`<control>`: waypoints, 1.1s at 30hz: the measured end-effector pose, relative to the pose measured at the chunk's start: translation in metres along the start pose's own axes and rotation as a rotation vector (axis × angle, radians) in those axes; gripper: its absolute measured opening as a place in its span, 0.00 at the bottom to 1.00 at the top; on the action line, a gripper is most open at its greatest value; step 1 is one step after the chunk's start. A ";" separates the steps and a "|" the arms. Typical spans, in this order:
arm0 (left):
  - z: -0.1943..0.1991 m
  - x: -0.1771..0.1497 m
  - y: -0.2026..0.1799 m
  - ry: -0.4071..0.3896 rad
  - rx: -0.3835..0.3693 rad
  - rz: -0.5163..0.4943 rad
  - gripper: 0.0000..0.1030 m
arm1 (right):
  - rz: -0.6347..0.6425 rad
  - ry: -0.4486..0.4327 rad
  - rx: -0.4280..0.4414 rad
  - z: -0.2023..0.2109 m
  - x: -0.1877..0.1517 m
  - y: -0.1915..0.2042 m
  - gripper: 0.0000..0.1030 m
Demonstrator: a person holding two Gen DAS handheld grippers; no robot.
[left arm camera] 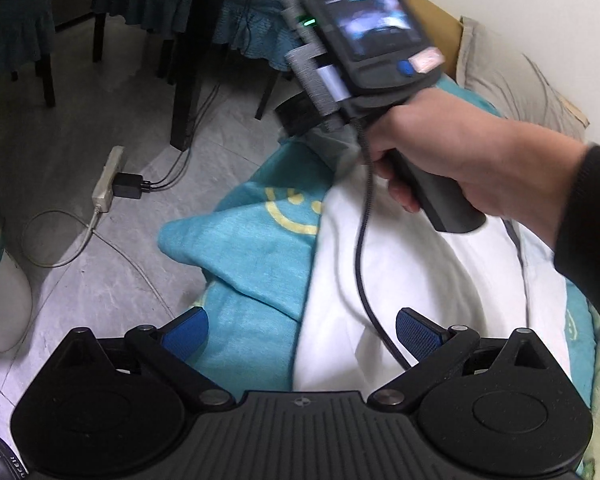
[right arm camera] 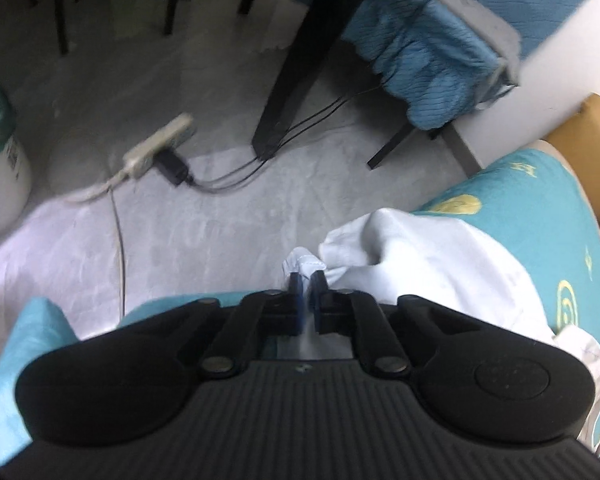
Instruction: Fold clothes
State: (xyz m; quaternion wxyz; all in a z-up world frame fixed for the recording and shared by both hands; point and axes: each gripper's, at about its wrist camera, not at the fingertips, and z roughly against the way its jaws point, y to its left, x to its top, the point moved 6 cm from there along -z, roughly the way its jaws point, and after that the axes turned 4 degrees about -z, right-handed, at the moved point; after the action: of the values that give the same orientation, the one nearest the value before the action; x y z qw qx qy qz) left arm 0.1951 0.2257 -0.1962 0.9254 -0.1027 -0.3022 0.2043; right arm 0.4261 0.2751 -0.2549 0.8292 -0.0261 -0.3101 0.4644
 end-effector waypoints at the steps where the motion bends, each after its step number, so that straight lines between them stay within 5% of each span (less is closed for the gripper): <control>1: 0.002 0.002 0.001 -0.010 -0.006 0.021 0.98 | -0.022 -0.031 -0.010 0.009 0.001 -0.005 0.04; 8: 0.041 0.011 -0.016 -0.228 -0.110 -0.003 0.98 | -0.208 -0.237 -0.102 0.082 0.003 -0.053 0.04; 15: 0.060 0.011 -0.035 -0.286 -0.205 -0.015 0.98 | -0.468 -0.369 -0.240 0.165 -0.045 -0.137 0.04; 19: 0.058 0.012 -0.045 -0.282 -0.211 -0.035 0.98 | -0.656 -0.330 -0.328 0.185 -0.118 -0.183 0.04; 24: 0.050 0.011 -0.056 -0.263 -0.199 -0.093 0.98 | -0.794 -0.165 -0.367 0.173 -0.229 -0.209 0.05; 30: 0.039 0.005 -0.066 -0.241 -0.190 -0.157 0.98 | -0.891 -0.144 -0.264 0.179 -0.300 -0.206 0.08; 31: 0.038 0.005 -0.067 -0.240 -0.189 -0.159 0.98 | -0.862 -0.162 -0.245 0.181 -0.297 -0.201 0.13; 33: 0.035 0.004 -0.068 -0.235 -0.185 -0.157 0.98 | -0.804 -0.202 -0.203 0.185 -0.288 -0.191 0.43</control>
State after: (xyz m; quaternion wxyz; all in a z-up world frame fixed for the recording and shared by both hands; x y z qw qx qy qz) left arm 0.1986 0.1687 -0.1447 0.8834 -0.1392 -0.4329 0.1131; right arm 0.3624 -0.1049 -0.1835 0.9029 0.0610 -0.4196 0.0712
